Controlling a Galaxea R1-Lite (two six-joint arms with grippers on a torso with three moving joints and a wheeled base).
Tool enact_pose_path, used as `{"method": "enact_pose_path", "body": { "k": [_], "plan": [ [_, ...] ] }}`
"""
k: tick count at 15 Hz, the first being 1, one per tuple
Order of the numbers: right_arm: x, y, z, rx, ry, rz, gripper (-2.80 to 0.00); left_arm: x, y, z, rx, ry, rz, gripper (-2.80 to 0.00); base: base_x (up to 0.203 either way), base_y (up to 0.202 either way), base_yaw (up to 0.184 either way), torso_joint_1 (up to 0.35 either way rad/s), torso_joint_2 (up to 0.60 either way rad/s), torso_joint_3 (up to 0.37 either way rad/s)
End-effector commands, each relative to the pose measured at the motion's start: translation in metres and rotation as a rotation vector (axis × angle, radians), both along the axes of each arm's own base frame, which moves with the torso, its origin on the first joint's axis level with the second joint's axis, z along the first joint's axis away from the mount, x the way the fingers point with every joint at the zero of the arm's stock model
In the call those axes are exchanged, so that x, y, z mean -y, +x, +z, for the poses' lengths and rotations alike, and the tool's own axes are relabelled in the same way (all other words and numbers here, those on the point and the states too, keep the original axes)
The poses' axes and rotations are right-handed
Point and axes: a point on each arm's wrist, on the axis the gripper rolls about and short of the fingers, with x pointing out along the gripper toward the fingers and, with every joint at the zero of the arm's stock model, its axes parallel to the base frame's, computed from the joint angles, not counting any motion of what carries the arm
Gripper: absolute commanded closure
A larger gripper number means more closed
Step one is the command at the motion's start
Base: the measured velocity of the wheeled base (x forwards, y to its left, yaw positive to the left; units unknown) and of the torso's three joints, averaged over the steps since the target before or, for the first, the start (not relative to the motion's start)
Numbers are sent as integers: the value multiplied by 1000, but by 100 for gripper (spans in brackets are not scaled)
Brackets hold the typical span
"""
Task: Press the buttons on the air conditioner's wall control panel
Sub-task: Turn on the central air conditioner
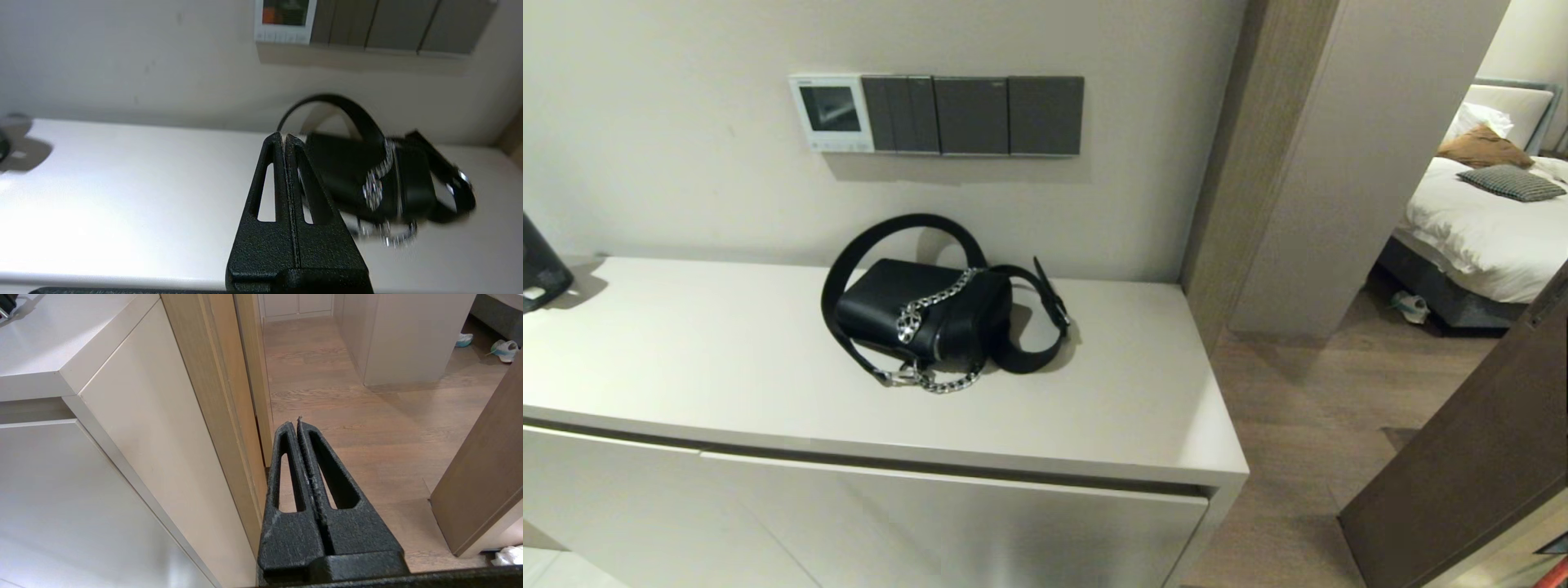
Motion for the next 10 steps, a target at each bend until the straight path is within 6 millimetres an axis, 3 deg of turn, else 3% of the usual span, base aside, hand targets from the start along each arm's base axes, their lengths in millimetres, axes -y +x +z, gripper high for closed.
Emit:
{"method": "enact_pose_path", "body": {
  "k": [1,6,10],
  "plan": [
    [0,0,0,-3,0,0,0,5,81,1,-114,-12,-23,0,0,0,0,0,0,0],
    [0,0,0,-3,0,0,0,30,156,10,-108,-41,-106,0,0,0,0,0,0,0],
    [0,0,0,-3,0,0,0,53,187,11,-112,-44,-160,0,0,0,0,0,0,0]
  ]
}}
